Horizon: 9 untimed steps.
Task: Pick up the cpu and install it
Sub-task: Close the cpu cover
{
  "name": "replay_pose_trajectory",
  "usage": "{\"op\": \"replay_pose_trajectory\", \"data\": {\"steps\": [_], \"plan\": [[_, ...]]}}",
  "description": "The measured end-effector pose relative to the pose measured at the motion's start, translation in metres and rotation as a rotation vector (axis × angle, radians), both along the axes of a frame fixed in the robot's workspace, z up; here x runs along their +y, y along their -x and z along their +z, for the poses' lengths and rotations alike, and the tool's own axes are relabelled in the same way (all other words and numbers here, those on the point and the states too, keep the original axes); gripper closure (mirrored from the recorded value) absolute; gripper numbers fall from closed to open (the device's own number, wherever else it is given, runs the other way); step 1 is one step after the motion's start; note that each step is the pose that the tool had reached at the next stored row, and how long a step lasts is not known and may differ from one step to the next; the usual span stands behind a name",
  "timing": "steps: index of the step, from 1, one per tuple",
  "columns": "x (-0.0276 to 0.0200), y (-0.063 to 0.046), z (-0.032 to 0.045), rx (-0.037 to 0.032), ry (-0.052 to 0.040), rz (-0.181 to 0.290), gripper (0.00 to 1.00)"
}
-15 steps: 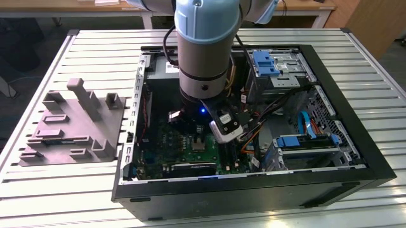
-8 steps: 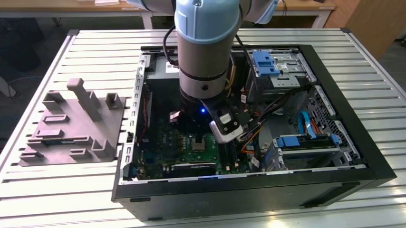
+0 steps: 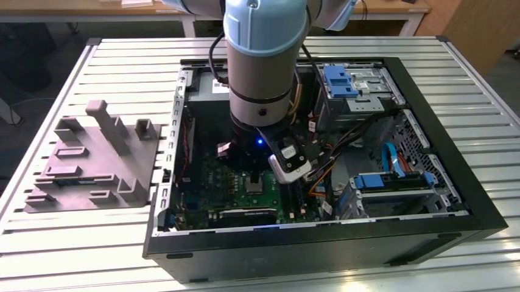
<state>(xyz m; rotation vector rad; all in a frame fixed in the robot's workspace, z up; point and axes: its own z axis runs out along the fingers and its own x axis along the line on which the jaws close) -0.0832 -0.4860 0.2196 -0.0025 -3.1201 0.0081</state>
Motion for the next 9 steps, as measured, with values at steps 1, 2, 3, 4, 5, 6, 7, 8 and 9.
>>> {"op": "replay_pose_trajectory", "data": {"steps": [1,2,3,4,5,6,7,8,9], "plan": [[0.0,0.0,0.0,0.0001,0.0,0.0,0.89],[0.0,0.0,0.0,0.0,0.0,0.0,0.89],[0.0,0.0,0.0,0.0,-0.0001,0.0,0.89],[0.0,0.0,0.0,0.0001,0.0,0.0,0.89],[0.0,0.0,0.0001,0.0,-0.0001,0.0,0.89],[0.0,0.0,0.0007,0.0001,0.0002,0.0,0.89],[0.0,0.0,0.0015,0.0002,0.0002,0.0,0.89],[0.0,0.0,0.0027,0.0001,0.0001,0.0,0.89],[0.0,0.0,0.0043,0.0001,0.0,0.0,0.89]]}}
